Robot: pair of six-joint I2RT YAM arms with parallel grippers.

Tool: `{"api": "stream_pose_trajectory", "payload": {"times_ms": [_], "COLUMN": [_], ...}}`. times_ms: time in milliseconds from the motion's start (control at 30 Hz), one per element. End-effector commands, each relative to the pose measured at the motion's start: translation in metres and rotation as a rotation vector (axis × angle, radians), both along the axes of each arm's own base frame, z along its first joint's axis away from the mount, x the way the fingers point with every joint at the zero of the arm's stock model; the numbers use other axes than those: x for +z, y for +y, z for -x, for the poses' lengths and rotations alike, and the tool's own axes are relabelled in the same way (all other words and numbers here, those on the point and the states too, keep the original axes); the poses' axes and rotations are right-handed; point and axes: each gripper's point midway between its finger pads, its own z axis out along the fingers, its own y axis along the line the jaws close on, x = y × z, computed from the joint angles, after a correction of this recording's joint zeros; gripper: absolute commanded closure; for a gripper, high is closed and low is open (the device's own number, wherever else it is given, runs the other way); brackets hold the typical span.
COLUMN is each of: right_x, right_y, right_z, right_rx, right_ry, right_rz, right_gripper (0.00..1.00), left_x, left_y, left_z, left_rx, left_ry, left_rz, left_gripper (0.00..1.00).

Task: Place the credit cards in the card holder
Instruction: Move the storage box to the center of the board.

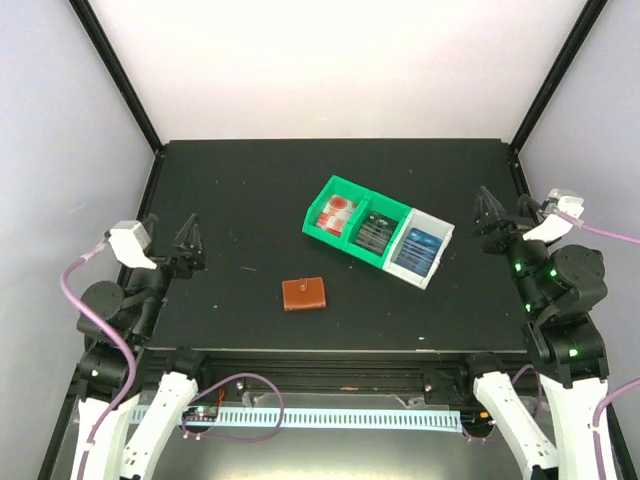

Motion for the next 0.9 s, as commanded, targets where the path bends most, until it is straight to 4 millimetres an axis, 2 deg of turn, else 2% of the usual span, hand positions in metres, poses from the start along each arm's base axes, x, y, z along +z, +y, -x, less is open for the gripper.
{"api": "stream_pose_trajectory", "payload": {"times_ms": [0,167,267,433,633,867], "right_x": [-0.024,-0.06,-0.099,-0.163,-0.246,-0.326], "right_y": [0.019,0.054,0.071,0.096,0.135,0.168], "right_z": [-0.006,-0.013,-0.016,-0.018,-0.015,0.005], "right_rx": [0.132,0.353,0.459,0.535,0.533,0.537], "right_ry": [0.087,0.177,0.287,0.479,0.782,1.015], "right_rz": [-0.074,-0.168,-0.219,-0.262,-0.166,-0.007], "right_gripper": [0.04,0.01,0.0,0.0,0.03,0.06], "left_x": [-0.026,-0.045,-0.055,-0.078,-0.115,-0.155], "left_y": [-0.016,-0.031,-0.046,-0.075,-0.086,-0.089], "left_z": [-0.016,-0.028,-0.029,-0.025,-0.028,-0.04], "left_rx": [-0.09,-0.187,-0.285,-0.489,-0.567,-0.57], "left_ry": [0.096,0.146,0.168,0.218,0.346,0.476], "left_rz": [-0.01,0.012,0.028,0.054,0.091,0.175], "left_gripper": [0.04,0.02,0.01,0.01,0.01,0.01]}}
